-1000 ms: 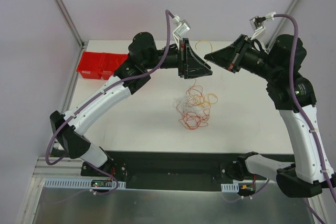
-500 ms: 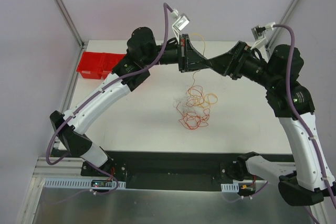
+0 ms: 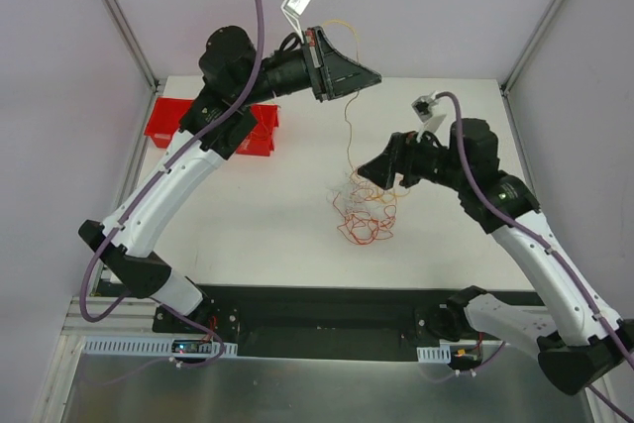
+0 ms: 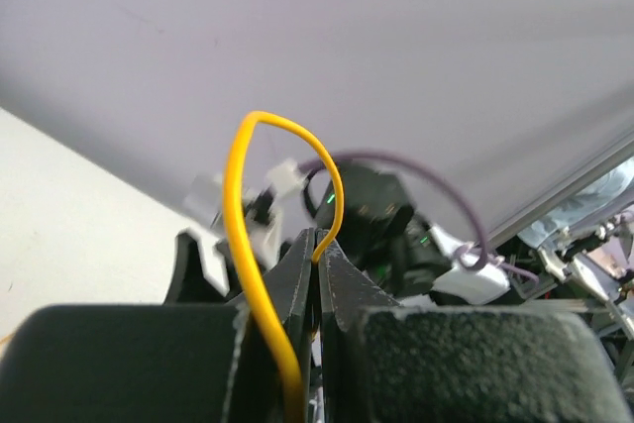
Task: Untangle the cables
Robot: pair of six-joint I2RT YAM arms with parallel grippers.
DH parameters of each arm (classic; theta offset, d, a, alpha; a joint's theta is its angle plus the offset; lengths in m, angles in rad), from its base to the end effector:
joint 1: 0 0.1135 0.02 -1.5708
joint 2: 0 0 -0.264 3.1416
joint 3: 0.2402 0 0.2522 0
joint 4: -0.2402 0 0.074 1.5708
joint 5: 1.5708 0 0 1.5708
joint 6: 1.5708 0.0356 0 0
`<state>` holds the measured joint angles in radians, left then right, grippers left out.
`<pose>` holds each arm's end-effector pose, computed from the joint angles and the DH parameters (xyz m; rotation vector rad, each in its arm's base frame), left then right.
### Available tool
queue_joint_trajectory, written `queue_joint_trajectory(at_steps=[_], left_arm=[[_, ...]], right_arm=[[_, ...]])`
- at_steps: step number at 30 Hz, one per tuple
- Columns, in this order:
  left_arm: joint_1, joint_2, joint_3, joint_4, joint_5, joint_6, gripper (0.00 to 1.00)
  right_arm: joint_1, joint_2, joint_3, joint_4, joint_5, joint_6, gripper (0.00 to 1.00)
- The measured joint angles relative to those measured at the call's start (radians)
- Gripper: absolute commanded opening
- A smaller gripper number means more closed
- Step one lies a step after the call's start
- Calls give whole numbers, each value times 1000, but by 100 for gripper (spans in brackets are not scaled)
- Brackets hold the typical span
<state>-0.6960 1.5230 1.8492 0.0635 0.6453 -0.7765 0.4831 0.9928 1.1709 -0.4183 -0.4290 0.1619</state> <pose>0.2280 -0.2184 0.5514 0.5941 1.3218 -1.6204 0.1787 0.1104 0.4118 -0.6059 1.7697 0.8395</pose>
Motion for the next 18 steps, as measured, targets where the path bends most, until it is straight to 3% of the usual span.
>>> queue_joint_trajectory(at_steps=[5,15,18], left_arm=[[9,4,74,6,10,-43,0],[10,9,184,28,20,-54,0],[10,11,193,29,20,-50,0]], right_arm=[[82,32,-76,82,45,-73,81],[103,199,-79,212,80,-74,77],[107,252,-90,235,82,-56,64]])
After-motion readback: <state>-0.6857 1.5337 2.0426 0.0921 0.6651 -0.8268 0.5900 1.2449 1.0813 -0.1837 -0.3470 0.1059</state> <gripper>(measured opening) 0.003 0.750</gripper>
